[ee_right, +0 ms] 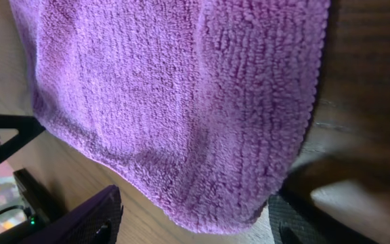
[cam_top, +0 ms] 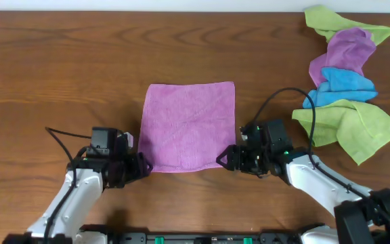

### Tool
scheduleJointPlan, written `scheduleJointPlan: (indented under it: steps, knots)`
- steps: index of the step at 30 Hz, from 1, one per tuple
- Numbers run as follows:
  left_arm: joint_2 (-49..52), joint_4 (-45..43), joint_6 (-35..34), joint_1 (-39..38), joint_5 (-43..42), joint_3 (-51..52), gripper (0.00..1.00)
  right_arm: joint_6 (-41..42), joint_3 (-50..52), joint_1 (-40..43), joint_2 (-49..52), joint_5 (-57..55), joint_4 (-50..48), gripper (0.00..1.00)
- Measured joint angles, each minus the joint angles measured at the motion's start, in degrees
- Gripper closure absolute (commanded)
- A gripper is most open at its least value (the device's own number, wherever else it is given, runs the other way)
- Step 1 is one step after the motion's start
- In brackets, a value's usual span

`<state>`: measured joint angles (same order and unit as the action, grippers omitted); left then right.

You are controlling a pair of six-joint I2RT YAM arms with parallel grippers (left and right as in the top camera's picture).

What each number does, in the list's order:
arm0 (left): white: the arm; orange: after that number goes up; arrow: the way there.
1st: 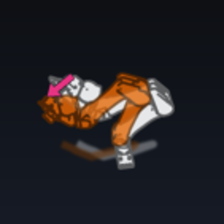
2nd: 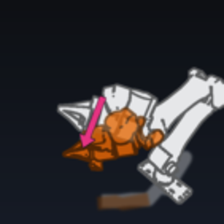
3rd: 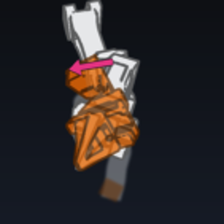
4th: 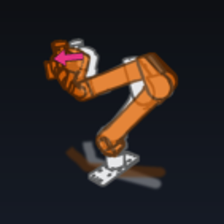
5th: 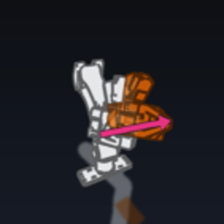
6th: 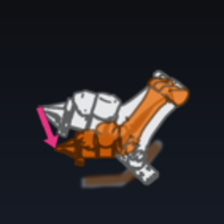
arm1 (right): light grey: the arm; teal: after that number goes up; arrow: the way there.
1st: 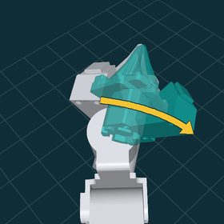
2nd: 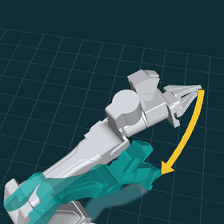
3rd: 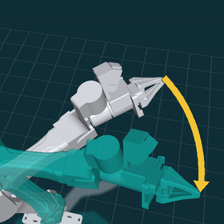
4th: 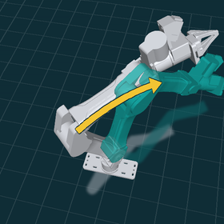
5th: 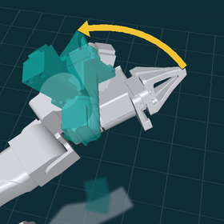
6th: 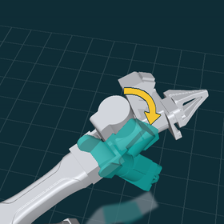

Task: Fold the cloth
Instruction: 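Grasp the cloth's bottom corners with both grippers, then lift the bottom edge with both grippers and fold it up over the top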

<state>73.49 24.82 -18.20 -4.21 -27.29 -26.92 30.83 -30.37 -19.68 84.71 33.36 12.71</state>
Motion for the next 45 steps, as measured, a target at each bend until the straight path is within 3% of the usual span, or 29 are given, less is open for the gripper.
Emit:
scheduleJointPlan:
  steps: [7,9,12,16,20,27,32,38,45]
  knots:
    - [3.8,-2.9,0.6,0.0,-1.0,-1.7,0.44,0.2,0.0,0.1,0.2,0.3,-0.2,0.30]
    - [4.2,-3.0,0.9,0.0,-0.9,-1.9,0.51,0.2,0.0,0.1,0.2,0.3,-0.2,0.34]
    - [4.4,-3.1,1.6,0.0,0.3,-1.9,0.65,0.2,0.0,0.1,0.5,0.1,-0.2,0.49]
    - [4.9,-3.1,2.1,0.3,2.3,-1.9,0.92,0.5,0.4,0.1,1.4,-0.9,0.3,0.82]
    - [5.2,-2.8,2.2,0.3,3.3,-1.7,0.94,0.9,0.9,0.1,2.1,-1.7,1.0,0.98]
    - [5.2,0.7,2.2,0.3,3.0,-2.3,0.94,1.0,0.9,0.1,1.8,-0.7,2.5,0.98]
    - [4.5,10.1,2.2,0.2,2.7,-5.2,0.94,0.9,-2.2,0.1,-3.9,-0.2,12.9,0.98]
    - [-6.2,15.5,1.9,0.0,1.8,-11.5,0.94,0.6,-8.2,0.1,-15.2,-2.4,22.8,0.99]
    - [-13.1,15.8,-0.2,0.0,1.1,-11.9,0.94,1.1,-8.6,0.1,-20.7,-3.1,23.8,0.98]
